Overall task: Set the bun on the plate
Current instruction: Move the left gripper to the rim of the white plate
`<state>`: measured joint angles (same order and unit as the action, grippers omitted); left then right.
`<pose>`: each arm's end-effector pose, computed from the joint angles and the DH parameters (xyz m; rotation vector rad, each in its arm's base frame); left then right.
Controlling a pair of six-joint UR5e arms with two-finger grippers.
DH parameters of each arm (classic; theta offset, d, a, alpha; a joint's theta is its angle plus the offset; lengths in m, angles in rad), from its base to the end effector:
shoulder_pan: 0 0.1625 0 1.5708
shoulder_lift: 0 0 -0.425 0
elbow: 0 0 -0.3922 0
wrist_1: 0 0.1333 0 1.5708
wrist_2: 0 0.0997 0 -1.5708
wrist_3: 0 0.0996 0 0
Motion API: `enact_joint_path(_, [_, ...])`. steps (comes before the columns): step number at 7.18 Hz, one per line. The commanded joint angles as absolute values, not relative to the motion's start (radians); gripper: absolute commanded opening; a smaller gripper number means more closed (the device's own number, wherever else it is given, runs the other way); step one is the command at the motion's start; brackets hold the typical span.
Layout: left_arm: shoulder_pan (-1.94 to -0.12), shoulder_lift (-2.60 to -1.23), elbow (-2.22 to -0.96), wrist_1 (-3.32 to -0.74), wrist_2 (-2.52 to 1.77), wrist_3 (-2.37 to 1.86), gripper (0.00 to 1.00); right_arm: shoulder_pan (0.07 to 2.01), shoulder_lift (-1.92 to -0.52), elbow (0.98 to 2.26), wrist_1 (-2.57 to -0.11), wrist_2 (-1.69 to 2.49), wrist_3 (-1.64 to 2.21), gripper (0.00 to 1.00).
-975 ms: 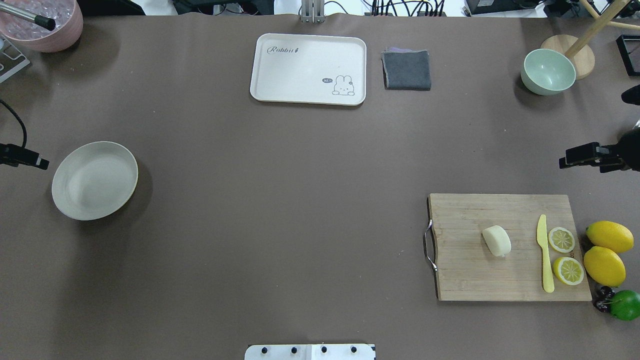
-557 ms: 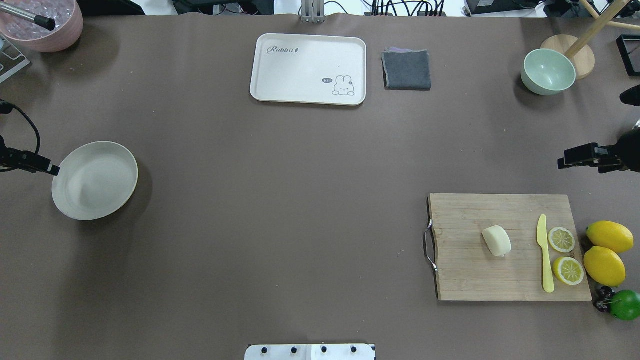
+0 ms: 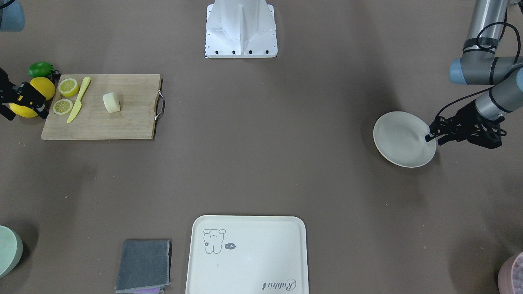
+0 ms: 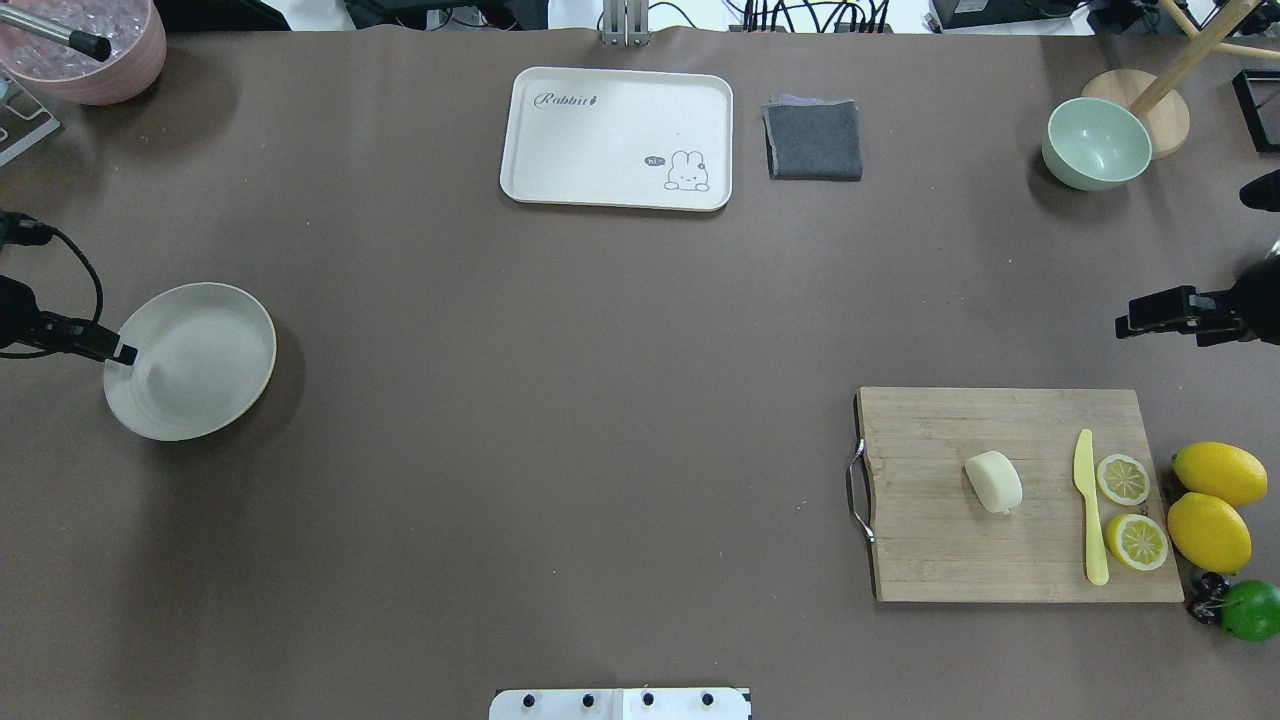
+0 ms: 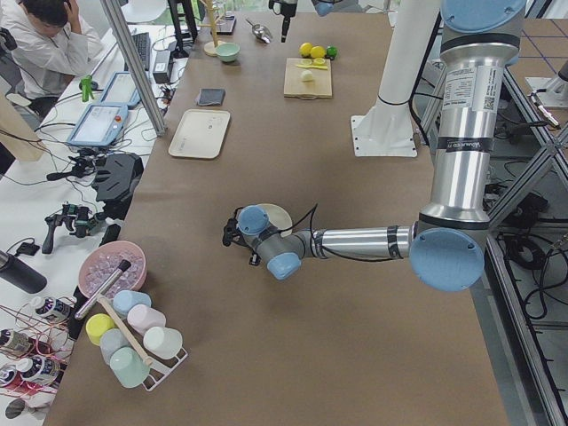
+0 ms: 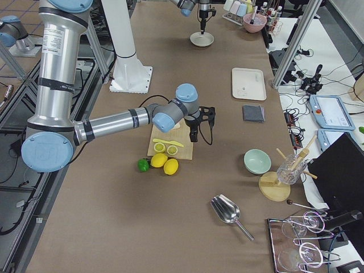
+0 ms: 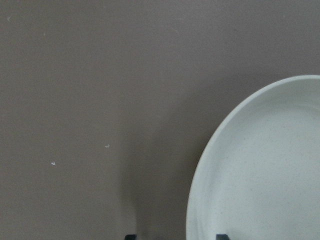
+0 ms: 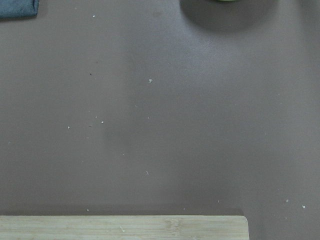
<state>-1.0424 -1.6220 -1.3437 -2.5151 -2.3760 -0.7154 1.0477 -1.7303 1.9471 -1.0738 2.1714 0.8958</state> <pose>0.2129 -0.4866 0.6359 0.1440 1.0402 0.1396 -0.1554 -0.4237 0.4946 0.1504 -0.8855 0.1331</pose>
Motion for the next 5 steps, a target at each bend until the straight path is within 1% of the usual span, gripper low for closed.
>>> enact_joint_path(1, [-1.012,-1.632,-1.342,-2.569,-2.376,-0.797,0.00,1.048,-1.729,1.948,-1.074,2.172,0.896,1.00])
enact_joint_path(3, [-1.012,-1.655,-1.362,-2.572,-2.384,-0.840,0.00,1.048,-1.729,1.948,-1.074,2.172,0.896,1.00])
enact_joint_path(4, [-1.012,-1.699,-1.409,-2.572,-2.384,-0.991,0.00,1.048,-1.729,1.948,-1.074,2.172,0.896,1.00])
enact_joint_path(5, [-0.965,-1.763,-1.448,-2.576,-2.381,-1.175,0.00,1.048,-1.727,1.948,-1.074,2.172,0.896,1.00])
